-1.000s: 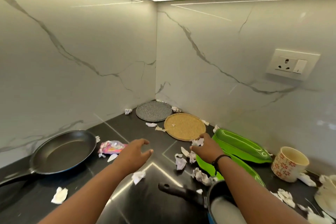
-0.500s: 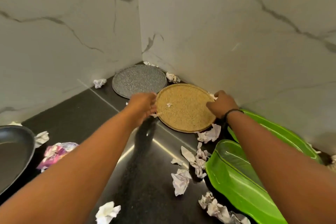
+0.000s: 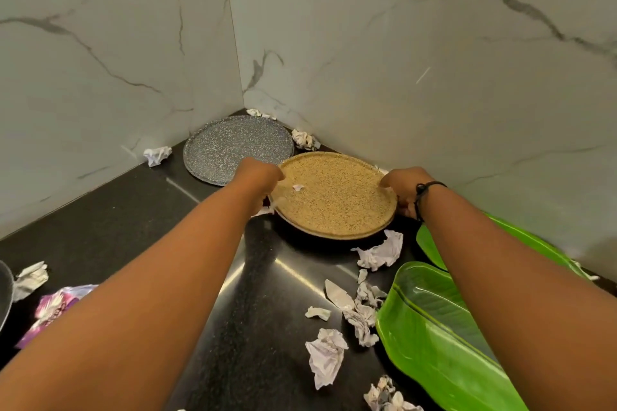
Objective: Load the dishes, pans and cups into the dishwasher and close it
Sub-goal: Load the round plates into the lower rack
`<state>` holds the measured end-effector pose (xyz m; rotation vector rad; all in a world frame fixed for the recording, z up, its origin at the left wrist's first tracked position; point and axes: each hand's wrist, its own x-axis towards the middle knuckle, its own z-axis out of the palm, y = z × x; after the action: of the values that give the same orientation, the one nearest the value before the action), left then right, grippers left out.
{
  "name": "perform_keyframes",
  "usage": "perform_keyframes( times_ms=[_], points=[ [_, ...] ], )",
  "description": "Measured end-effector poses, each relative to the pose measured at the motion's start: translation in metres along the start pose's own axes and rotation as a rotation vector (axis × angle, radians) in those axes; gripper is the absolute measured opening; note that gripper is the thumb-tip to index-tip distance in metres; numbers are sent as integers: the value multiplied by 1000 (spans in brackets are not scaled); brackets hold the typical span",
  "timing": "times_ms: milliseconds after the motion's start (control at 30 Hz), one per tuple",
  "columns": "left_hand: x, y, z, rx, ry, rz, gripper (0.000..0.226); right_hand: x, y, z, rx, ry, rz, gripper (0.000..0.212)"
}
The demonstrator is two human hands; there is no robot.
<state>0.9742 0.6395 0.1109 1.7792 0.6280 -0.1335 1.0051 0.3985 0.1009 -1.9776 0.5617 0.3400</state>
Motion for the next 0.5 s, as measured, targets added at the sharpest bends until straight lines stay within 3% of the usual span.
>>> perform_keyframes(
  times_ms=[133, 233, 333, 500],
  points=[
    [-23, 15, -5, -82, 29, 184, 28, -29, -5, -16, 233, -112, 89, 8],
    [-54, 32, -20, -122, -18, 248, 10, -62, -16, -39, 329, -151, 40, 7],
    [-103, 56, -38, -50, -94, 305, 19, -107, -24, -69, 408, -100, -57, 2],
    [-207, 89, -77, -66, -237, 448, 26, -206, -30, -117, 444, 10, -263, 12]
  ],
)
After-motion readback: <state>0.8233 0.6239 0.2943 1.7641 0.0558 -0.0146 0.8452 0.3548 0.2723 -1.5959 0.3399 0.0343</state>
